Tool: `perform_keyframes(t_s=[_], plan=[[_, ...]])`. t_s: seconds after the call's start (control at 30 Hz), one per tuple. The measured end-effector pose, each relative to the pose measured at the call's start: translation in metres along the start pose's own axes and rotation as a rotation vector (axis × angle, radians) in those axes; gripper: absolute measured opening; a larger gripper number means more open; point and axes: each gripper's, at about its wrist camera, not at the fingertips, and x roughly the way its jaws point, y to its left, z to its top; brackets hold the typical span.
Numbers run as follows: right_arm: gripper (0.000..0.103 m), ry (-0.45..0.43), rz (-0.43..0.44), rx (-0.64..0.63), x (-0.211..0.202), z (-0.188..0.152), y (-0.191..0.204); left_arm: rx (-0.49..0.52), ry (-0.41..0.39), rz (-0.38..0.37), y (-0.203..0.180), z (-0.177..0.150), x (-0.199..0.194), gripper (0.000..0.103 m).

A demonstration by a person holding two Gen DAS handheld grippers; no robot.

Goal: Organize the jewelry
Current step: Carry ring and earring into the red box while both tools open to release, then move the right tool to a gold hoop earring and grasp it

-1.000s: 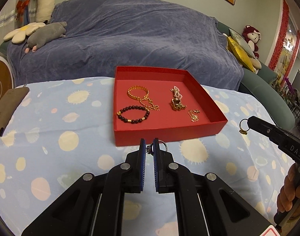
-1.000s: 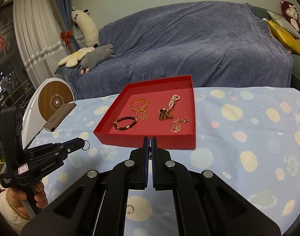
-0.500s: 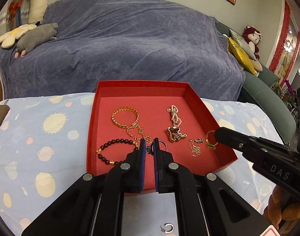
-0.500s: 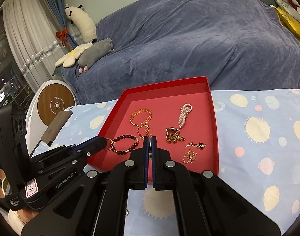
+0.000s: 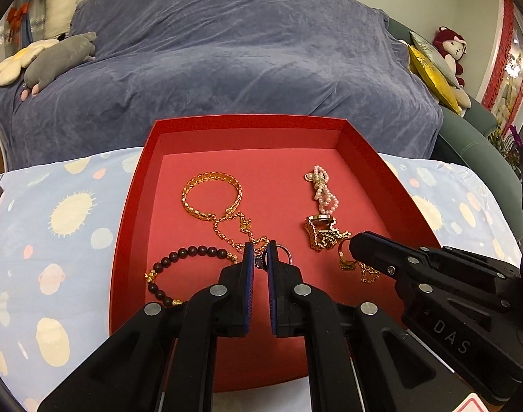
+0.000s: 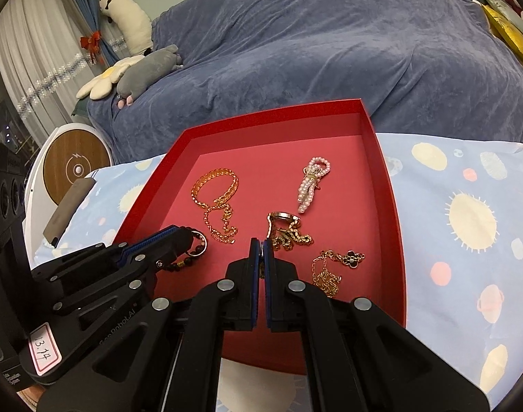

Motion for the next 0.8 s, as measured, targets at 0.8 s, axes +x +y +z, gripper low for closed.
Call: perform_keyframes(t_s=[0.8], plan=[[0.036,-0.043,-0.002,0.007,-0.116,-0.116,0.008,-0.046,-0.043,0.104,0.026,-0.104,-0.091,0.039]])
